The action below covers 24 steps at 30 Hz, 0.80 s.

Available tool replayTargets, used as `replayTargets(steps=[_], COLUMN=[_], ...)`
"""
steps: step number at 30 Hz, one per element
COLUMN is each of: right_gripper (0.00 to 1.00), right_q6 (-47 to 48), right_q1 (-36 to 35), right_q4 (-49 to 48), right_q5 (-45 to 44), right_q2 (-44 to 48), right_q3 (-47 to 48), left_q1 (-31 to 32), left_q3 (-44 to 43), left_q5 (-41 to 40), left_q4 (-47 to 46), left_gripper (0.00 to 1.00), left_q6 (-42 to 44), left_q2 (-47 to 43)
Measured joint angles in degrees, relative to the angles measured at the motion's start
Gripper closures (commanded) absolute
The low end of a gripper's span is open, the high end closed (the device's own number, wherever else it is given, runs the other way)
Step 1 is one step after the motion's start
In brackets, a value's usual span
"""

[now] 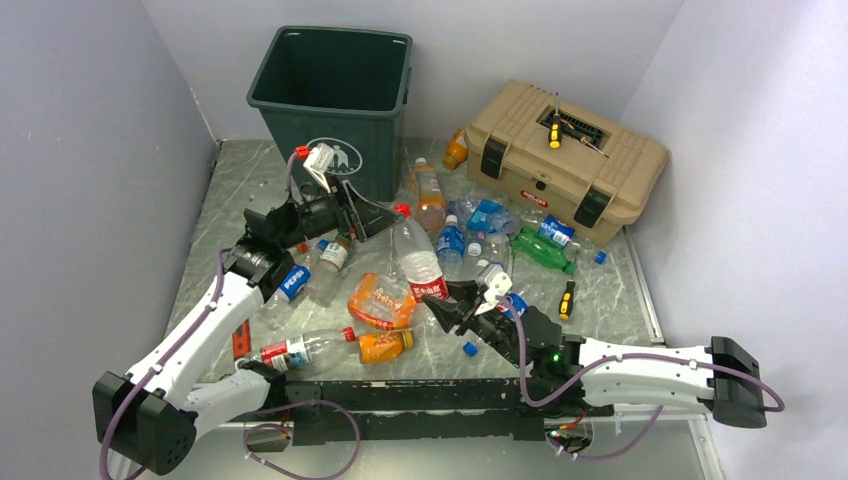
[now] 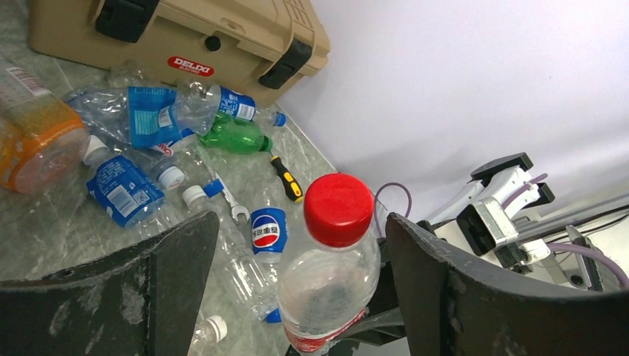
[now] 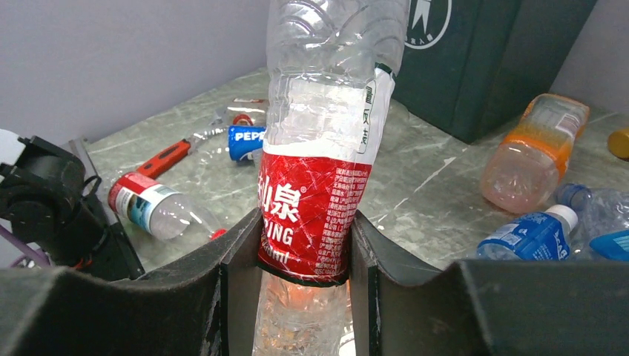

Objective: Put the plastic bottles in the bin
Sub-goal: Place the plastic bottle in the trash bin.

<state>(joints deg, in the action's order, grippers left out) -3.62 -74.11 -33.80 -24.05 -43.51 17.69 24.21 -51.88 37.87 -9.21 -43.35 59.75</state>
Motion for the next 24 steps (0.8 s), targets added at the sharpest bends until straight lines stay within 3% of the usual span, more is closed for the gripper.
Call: replayTargets(steps=[8,16,17,22,24], right_gripper=[0.80,0.76,0.73,0.29,0.14], right_q6=[1.14,1.07,1.07,0.31,-0.57], right_q1=[-1.36,-1.49,-1.49,-1.49,-1.49], right_q4=[-1.60,-1.75,-1.73,-0.72,1.46], right_q5=[-2.14,-3.17,-3.41,-3.69,-3.76], right_q2=[-2.25,-2.25,-2.25,-2.25,-2.29], right_q3=[0.00,-0.04,-0.04,0.09,0.81], left_q1=[1.60,4.52,4.68,5.31,5.42], left_q3=[0.00,-0.24,-0.28,-0.50,-0.63], left_q5=[1.03,1.14,0.94,0.39,0.28], left_q4=[-0.94,-1.07,-1.14,-1.03,-0.61], left_gripper=[0.35,0.66,0.71,1.00,1.00], left_q6=[-0.39,0.46,0.72,1.42,2.21], left_q2=[0.57,2.80,2.84,2.82,2.82])
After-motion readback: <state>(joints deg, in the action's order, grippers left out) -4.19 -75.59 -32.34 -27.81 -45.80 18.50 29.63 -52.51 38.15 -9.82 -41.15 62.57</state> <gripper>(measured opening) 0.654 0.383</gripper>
